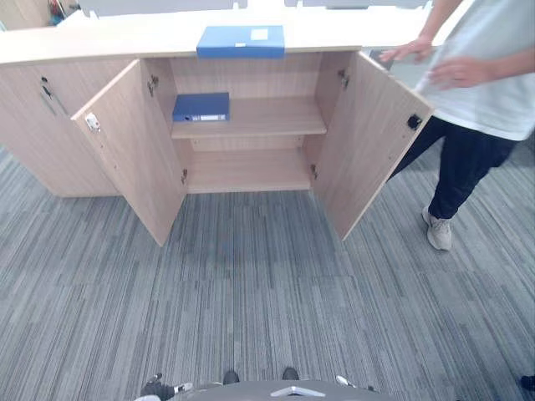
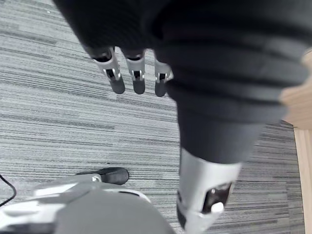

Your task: Walk over to the cabinet, pick up the folder, carry it to the office cabinet, place the folder inside the office cabinet, then close the office cabinet door

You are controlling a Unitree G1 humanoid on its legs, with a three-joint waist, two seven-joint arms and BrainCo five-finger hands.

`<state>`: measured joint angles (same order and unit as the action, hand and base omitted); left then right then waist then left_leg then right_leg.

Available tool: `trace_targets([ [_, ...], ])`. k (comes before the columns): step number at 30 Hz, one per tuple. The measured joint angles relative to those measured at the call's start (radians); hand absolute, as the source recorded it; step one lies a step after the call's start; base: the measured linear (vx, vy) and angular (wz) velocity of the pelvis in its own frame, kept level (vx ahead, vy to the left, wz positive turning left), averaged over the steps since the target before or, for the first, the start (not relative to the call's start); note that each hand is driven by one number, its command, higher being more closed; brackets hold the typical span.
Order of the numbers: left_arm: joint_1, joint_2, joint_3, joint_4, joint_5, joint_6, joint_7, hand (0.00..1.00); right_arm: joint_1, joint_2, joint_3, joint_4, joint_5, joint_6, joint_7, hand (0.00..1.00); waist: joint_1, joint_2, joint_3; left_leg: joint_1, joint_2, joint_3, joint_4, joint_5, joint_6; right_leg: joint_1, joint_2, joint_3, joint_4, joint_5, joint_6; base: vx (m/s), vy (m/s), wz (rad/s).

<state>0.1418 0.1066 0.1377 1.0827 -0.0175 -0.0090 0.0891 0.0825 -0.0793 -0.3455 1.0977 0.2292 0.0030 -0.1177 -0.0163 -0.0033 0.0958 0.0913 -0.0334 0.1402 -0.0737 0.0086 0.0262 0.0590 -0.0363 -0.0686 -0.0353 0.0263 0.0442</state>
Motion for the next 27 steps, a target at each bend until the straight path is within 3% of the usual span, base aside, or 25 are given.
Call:
trace_targets([
  [6, -0.014, 0.0, 0.0, 0.0, 0.0, -0.004, -0.001, 0.0, -0.06, 0.038, -0.018, 0.014, -0.001, -0.006, 0.0, 0.0, 0.001, -0.007, 0.016, 0.032, 0.0, 0.001, -0.002, -0.014, -0.021, 0.039, -0.001, -0.002, -0.015, -0.004, 0.008, 0.02, -0.005, -0.01],
  [27, -0.03, 0.0, -0.015, 0.009, 0.003, -0.011, -0.007, 0.0, -0.078, 0.032, -0.008, 0.014, -0.041, 0.001, 0.0, 0.0, 0.01, -0.009, 0.031, 0.01, 0.003, 0.035, -0.01, -0.019, -0.015, 0.013, 0.0, 0.007, -0.038, -0.001, 0.014, -0.04, -0.021, -0.03],
])
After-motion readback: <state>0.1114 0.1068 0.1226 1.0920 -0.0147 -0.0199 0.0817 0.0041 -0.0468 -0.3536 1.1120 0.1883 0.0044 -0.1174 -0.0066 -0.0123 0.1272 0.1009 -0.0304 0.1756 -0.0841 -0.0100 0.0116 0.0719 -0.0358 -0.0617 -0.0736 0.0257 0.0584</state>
